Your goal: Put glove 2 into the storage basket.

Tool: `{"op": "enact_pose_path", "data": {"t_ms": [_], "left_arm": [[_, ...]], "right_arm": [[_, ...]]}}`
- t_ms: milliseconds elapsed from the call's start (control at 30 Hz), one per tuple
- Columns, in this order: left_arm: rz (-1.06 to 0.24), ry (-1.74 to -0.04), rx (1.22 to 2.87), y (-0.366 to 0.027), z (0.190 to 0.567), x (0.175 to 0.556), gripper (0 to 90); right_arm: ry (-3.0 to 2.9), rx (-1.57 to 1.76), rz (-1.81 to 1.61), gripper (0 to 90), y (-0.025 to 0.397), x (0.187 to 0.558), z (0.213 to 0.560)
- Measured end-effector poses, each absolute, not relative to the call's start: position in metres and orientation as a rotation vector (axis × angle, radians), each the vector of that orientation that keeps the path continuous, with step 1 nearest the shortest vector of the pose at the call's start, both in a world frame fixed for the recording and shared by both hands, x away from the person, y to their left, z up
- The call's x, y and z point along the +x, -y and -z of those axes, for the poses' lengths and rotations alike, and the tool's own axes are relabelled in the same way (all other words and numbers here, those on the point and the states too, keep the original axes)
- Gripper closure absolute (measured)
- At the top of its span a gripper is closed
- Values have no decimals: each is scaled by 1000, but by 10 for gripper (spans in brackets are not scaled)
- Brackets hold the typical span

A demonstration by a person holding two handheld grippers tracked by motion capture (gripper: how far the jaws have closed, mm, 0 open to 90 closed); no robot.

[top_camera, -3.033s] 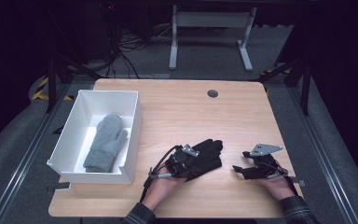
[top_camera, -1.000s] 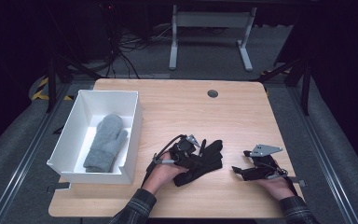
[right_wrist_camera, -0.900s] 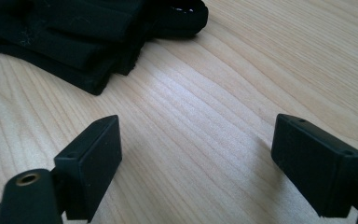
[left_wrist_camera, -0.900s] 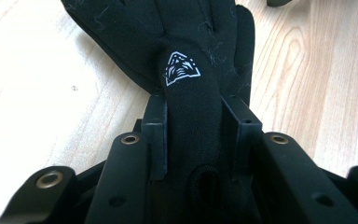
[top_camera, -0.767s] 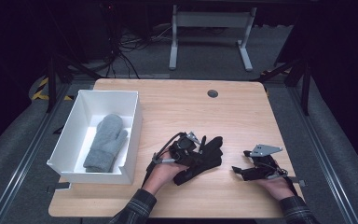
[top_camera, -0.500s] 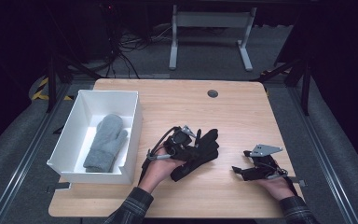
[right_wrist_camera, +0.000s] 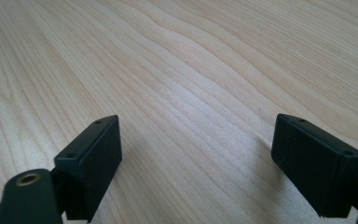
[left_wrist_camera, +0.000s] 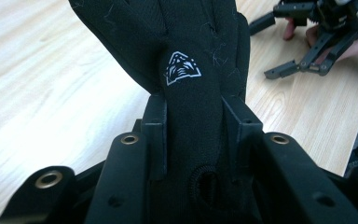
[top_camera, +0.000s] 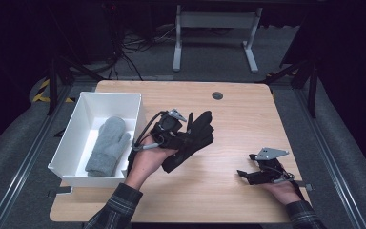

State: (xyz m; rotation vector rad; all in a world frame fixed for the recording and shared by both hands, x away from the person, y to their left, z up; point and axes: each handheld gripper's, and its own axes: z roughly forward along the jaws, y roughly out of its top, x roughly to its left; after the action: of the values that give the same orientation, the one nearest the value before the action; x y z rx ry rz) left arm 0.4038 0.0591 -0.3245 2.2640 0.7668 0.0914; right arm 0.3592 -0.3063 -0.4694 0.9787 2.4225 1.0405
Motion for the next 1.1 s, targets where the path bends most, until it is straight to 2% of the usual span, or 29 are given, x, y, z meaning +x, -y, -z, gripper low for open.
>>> {"op": "enact_pose_path", "data": {"t_ms": [500,833,1100], "left_arm": [[-209,-898,2135,-131,280,402,668],[-287,-1071,2022,-195,280,395,668],[-328,-1260,1968,-245,295,392,668]], "right_arm": [[-2421,981,-1040,162,306,359,469],[-2427,975,-1043,156,308,356,470],[-2434,961,-1046,155,309,355,470]]}}
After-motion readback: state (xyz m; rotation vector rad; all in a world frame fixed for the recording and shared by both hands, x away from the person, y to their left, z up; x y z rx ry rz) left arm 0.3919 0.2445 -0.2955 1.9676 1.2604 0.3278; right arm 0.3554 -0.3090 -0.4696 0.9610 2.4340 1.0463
